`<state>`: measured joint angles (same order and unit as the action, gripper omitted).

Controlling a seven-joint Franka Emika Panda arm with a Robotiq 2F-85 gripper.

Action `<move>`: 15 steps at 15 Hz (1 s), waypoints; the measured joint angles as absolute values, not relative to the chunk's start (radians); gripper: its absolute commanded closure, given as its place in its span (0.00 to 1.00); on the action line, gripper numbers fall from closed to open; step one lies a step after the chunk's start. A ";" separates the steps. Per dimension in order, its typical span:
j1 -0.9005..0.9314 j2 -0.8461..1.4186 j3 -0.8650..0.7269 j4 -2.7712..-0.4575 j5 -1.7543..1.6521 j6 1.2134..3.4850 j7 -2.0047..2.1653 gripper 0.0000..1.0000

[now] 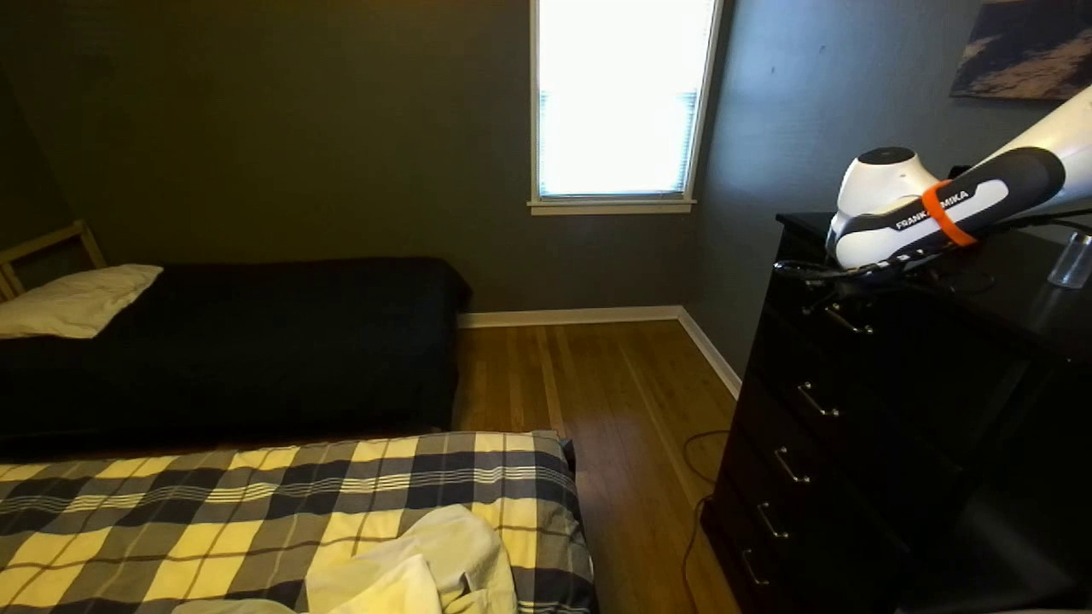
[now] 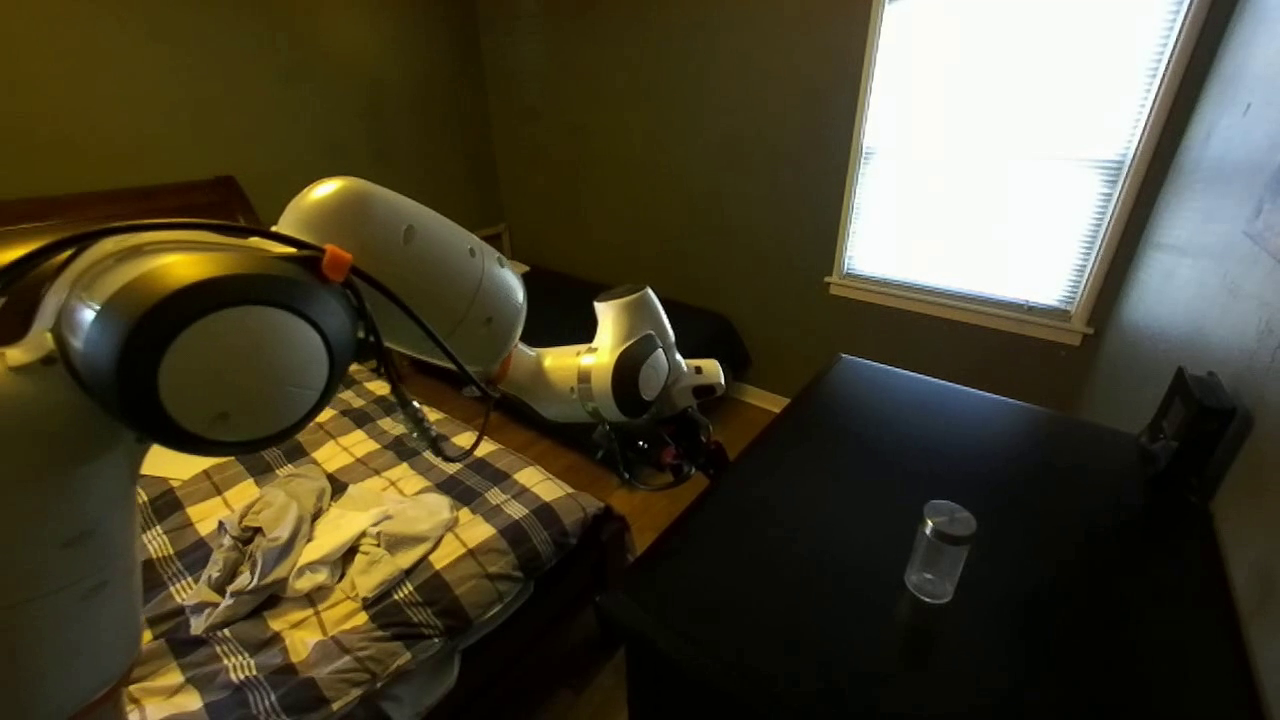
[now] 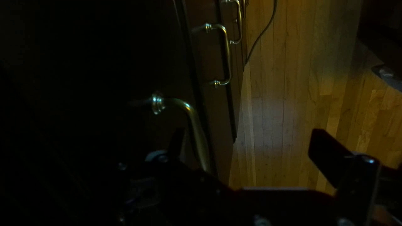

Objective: Open the top drawer

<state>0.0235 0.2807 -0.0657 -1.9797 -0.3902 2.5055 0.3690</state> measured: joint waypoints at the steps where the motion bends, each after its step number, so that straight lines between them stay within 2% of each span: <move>1: 0.030 0.294 -0.075 -1.970 -0.397 2.505 0.375 0.00; 15: 0.065 0.412 -0.116 -1.876 -0.405 2.498 0.340 0.00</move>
<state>0.0652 0.4122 -0.1158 -1.8757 -0.4054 2.4980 0.3402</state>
